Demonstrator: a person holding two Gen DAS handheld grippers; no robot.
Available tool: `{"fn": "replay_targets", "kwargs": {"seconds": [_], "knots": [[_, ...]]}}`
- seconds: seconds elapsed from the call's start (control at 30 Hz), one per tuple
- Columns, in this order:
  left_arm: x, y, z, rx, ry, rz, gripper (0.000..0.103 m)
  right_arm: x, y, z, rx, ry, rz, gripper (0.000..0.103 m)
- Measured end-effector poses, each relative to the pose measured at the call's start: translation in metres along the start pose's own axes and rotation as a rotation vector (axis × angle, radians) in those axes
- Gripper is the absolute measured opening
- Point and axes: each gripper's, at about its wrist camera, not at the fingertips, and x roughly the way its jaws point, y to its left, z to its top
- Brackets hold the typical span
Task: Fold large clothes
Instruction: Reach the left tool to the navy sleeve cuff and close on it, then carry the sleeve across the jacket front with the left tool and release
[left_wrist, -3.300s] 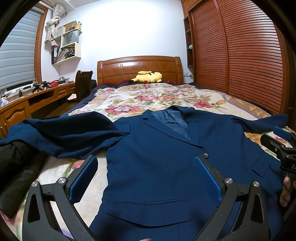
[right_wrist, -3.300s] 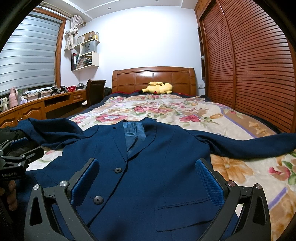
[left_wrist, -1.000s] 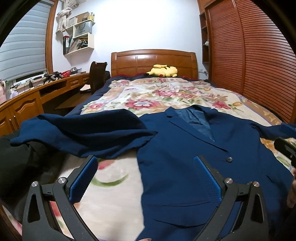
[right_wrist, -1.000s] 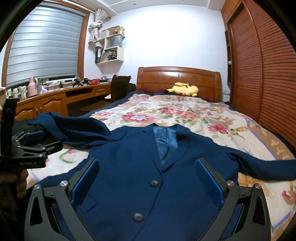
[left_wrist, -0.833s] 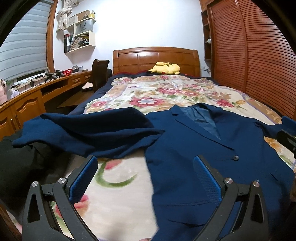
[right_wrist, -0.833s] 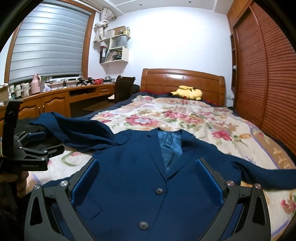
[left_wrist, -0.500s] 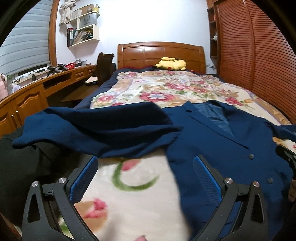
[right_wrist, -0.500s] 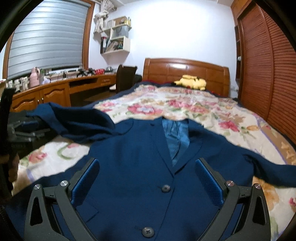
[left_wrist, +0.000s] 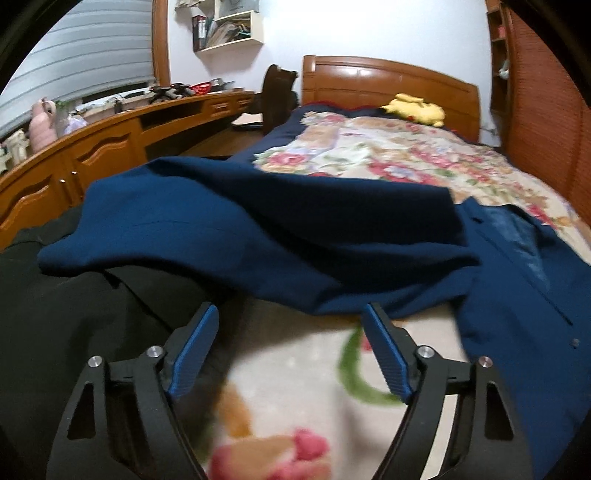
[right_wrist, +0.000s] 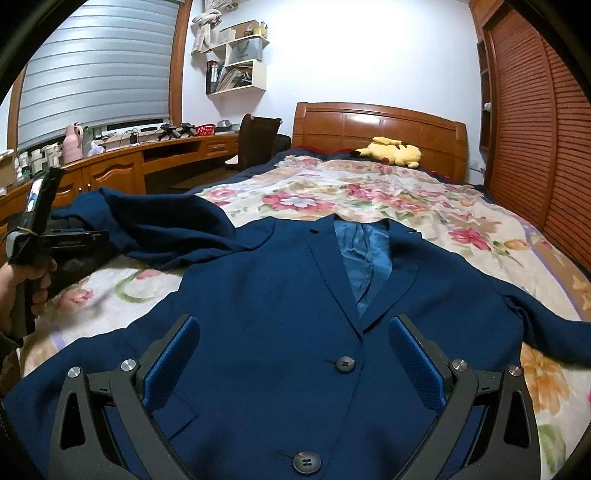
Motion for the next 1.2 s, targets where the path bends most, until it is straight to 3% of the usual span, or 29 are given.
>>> {"fn": "replay_targets", "kwargs": {"seconds": [0.2, 0.33, 0.43, 0.47, 0.53, 0.73, 0.97, 1.2], "knots": [[0.017, -0.008, 0.008, 0.045, 0.0, 0.085, 0.074, 0.001, 0.003, -0.001, -0.008, 0.006, 0.004, 0.102], [0.038, -0.004, 0.018, 0.052, 0.038, 0.146, 0.039, -0.001, 0.002, -0.001, -0.008, 0.008, 0.007, 0.102], [0.052, 0.01, 0.021, 0.016, 0.078, 0.125, 0.006, -0.002, 0.0, 0.0, -0.004, 0.004, 0.011, 0.102], [0.053, 0.012, 0.023, 0.002, 0.083, 0.11, 0.003, -0.003, 0.0, 0.0, -0.003, 0.004, 0.013, 0.102], [0.051, 0.015, 0.025, -0.021, 0.078, 0.071, 0.001, -0.003, -0.001, 0.0, 0.0, 0.002, 0.016, 0.102], [0.011, -0.016, 0.033, 0.042, -0.027, -0.016, 0.001, -0.004, 0.0, 0.001, 0.003, 0.0, 0.031, 0.102], [-0.04, -0.088, 0.048, 0.116, -0.104, -0.2, 0.001, -0.02, -0.03, 0.01, 0.056, -0.046, -0.001, 0.102], [-0.069, -0.157, 0.042, 0.214, -0.103, -0.351, 0.001, -0.024, -0.056, 0.003, 0.107, -0.04, -0.076, 0.102]]}}
